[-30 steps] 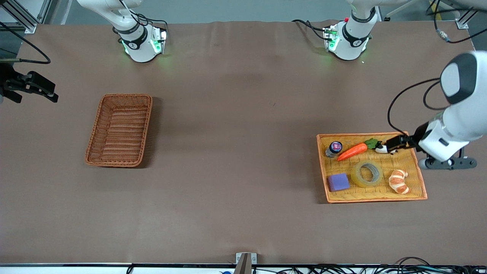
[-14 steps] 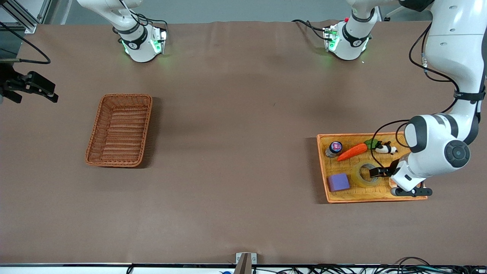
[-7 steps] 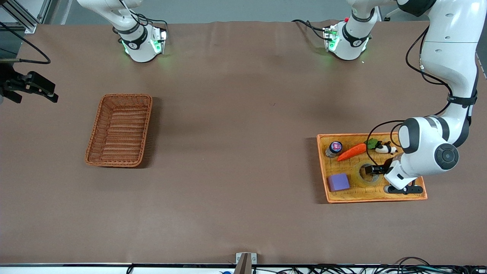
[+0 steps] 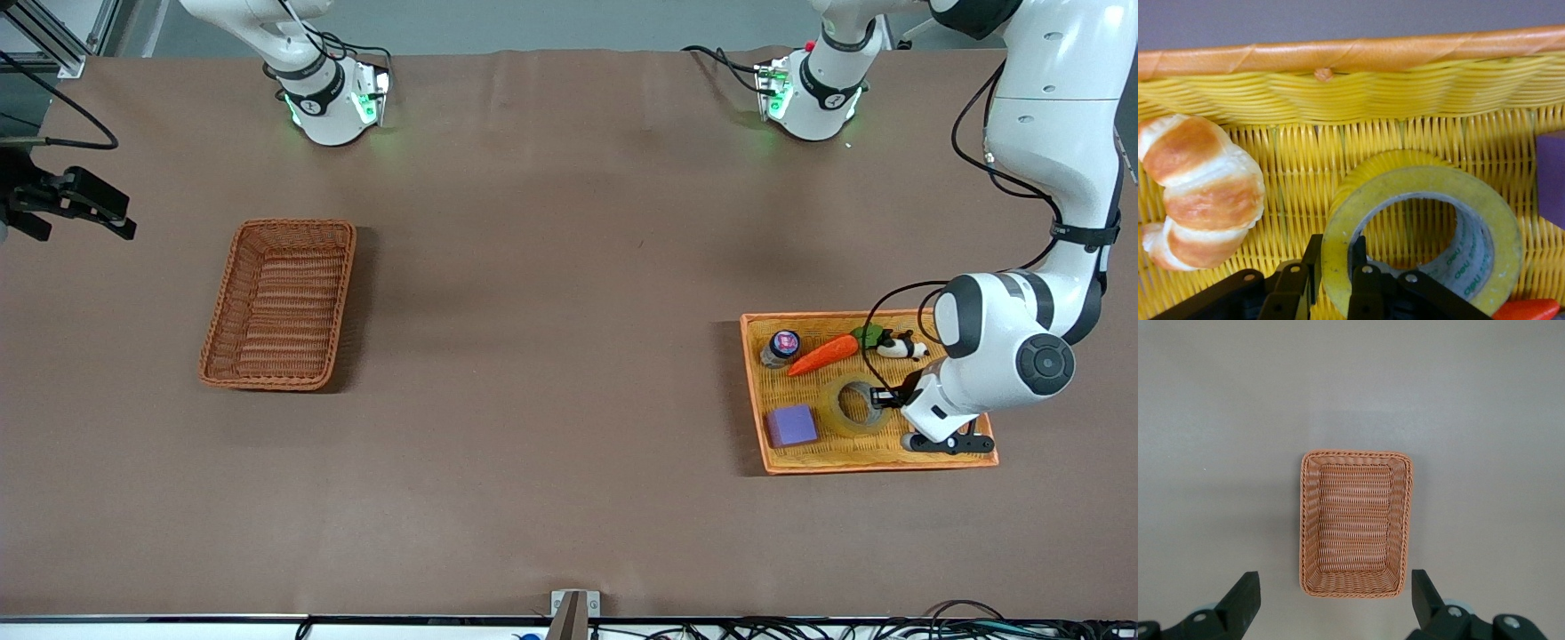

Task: Move tape to another basket
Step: 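Lift the tape roll with the left gripper and carry it toward the basket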

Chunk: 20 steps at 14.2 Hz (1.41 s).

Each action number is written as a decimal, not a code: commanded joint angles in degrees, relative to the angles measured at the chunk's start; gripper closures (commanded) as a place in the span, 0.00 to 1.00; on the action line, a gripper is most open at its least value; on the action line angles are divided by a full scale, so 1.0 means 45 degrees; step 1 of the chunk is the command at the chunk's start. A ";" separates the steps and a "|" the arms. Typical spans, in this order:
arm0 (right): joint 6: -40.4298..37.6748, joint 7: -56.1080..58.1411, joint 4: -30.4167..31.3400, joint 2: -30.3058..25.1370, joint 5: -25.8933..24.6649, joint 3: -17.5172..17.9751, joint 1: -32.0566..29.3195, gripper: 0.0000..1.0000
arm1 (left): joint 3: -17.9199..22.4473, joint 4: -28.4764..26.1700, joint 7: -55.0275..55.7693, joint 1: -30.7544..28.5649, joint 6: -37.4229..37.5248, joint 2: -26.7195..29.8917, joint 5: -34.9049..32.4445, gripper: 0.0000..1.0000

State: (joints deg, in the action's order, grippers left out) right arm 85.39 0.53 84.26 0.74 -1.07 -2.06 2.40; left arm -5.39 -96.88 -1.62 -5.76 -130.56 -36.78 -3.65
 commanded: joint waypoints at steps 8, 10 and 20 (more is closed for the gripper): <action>0.0010 0.0136 0.0006 0.0012 0.0043 0.0027 -0.0104 0.00 | -0.0071 0.0258 -0.0070 0.0088 0.0823 0.1977 -0.0244 0.99; 0.0010 0.0136 0.0006 0.0012 0.0043 0.0027 -0.0104 0.00 | -0.0130 0.0357 -0.0030 0.0146 0.1549 0.2895 -0.0244 0.99; 0.0088 0.0292 -0.0111 0.0461 -0.0094 0.0008 -0.0163 0.00 | -0.1204 0.2017 0.3206 0.3461 0.5399 0.3506 -0.0244 1.00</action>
State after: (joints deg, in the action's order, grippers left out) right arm 85.61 0.86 84.39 2.02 -1.14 -2.28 2.35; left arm -10.68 -89.60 7.97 4.95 -108.20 -19.84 -3.89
